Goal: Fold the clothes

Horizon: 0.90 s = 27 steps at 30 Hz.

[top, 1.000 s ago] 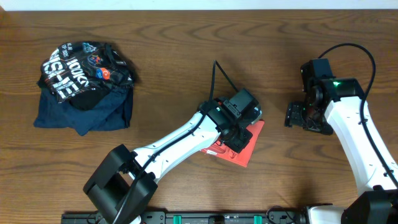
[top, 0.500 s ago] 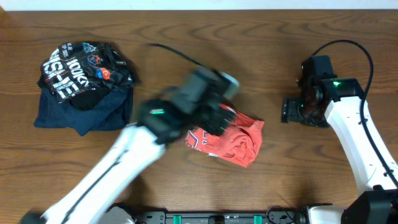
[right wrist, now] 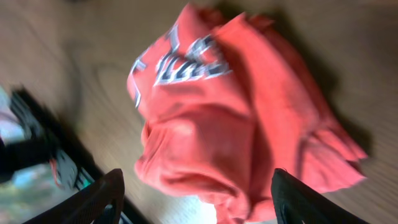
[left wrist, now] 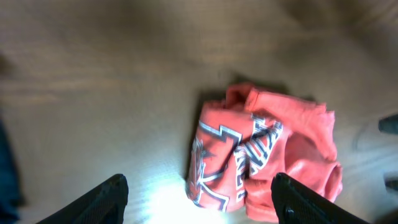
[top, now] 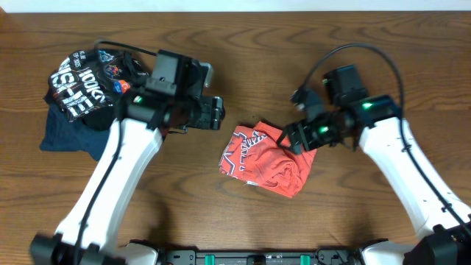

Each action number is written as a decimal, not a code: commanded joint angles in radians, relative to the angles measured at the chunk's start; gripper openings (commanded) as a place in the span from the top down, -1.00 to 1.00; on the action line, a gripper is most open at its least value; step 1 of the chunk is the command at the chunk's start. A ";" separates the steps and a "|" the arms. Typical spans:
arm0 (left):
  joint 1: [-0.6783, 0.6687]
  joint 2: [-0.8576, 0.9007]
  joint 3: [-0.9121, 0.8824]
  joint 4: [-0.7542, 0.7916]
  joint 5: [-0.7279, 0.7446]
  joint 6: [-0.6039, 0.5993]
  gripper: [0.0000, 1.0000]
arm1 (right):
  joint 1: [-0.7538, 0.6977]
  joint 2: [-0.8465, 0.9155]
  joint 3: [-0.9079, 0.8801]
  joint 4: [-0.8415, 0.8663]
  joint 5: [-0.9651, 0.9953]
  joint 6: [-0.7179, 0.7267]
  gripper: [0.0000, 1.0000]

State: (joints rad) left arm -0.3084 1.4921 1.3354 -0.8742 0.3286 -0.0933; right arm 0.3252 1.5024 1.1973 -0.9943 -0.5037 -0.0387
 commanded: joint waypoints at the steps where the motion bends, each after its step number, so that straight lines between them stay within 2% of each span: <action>1: 0.004 0.075 -0.006 -0.024 0.113 0.003 -0.51 | 0.092 0.013 0.010 -0.016 0.145 -0.079 -0.49; 7: 0.004 0.188 -0.008 -0.061 0.162 0.003 -0.50 | 0.208 0.030 0.009 -0.024 0.370 -0.121 -0.49; 17: 0.003 0.293 -0.010 -0.063 0.161 0.011 -0.51 | 0.239 0.107 -0.016 -0.019 0.373 -0.124 -0.36; 22: 0.000 0.323 -0.025 -0.050 0.159 0.011 -0.52 | 0.239 0.155 -0.016 -0.017 0.373 -0.124 -0.07; 25: -0.012 0.330 -0.053 -0.032 0.158 0.011 -0.52 | 0.238 0.160 -0.016 -0.016 0.373 -0.124 0.37; 27: -0.025 0.332 -0.070 -0.026 0.158 0.011 -0.52 | 0.238 0.160 -0.016 -0.019 0.373 -0.124 0.60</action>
State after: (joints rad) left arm -0.3164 1.8080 1.2922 -0.9035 0.4725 -0.0929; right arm 0.5545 1.6600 1.1870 -1.0122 -0.1371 -0.1608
